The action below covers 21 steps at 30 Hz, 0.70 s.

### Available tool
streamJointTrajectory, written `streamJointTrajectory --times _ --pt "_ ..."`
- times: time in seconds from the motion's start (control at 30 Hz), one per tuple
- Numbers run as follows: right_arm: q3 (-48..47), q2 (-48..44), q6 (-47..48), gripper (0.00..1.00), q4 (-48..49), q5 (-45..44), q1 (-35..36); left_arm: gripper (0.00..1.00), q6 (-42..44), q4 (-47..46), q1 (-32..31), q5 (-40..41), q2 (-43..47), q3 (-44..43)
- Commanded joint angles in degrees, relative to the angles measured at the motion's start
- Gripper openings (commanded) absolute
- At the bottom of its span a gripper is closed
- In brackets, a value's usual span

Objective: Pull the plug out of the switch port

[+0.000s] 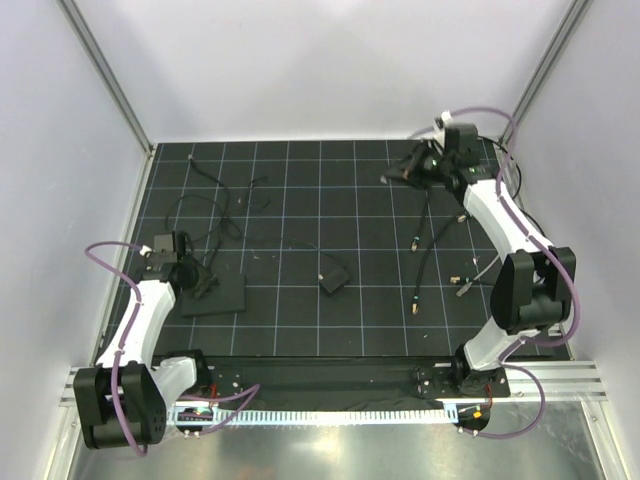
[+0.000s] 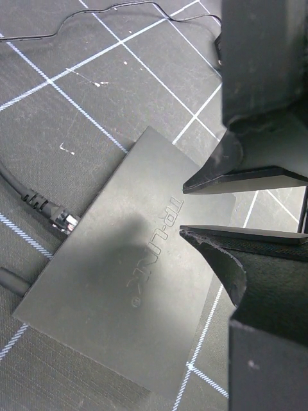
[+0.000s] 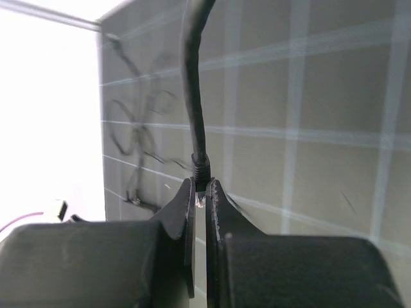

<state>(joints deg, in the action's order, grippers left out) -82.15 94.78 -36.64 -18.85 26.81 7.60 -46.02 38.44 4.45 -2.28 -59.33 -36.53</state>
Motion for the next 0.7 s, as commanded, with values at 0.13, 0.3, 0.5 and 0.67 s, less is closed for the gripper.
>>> streamJointTrajectory --times 0.13,0.3,0.5,0.67 --pt "21.5 -8.6 -3.2 0.01 2.3 -1.8 -5.2 0.31 0.9 -1.7 -0.8 -1.6 1.4 0.1" --pt "32.6 -12.2 -5.5 0.01 0.7 -9.8 -6.9 0.31 0.8 -1.3 -0.8 -1.4 1.7 0.1" --pt "40.5 -12.5 -4.8 0.04 -1.9 -13.2 -13.3 0.31 0.7 -0.8 -0.9 -0.6 2.4 0.1" --pt "38.8 -17.1 -0.1 0.28 -7.3 -19.9 -13.3 0.31 0.7 1.0 -0.8 0.5 2.3 -1.3"
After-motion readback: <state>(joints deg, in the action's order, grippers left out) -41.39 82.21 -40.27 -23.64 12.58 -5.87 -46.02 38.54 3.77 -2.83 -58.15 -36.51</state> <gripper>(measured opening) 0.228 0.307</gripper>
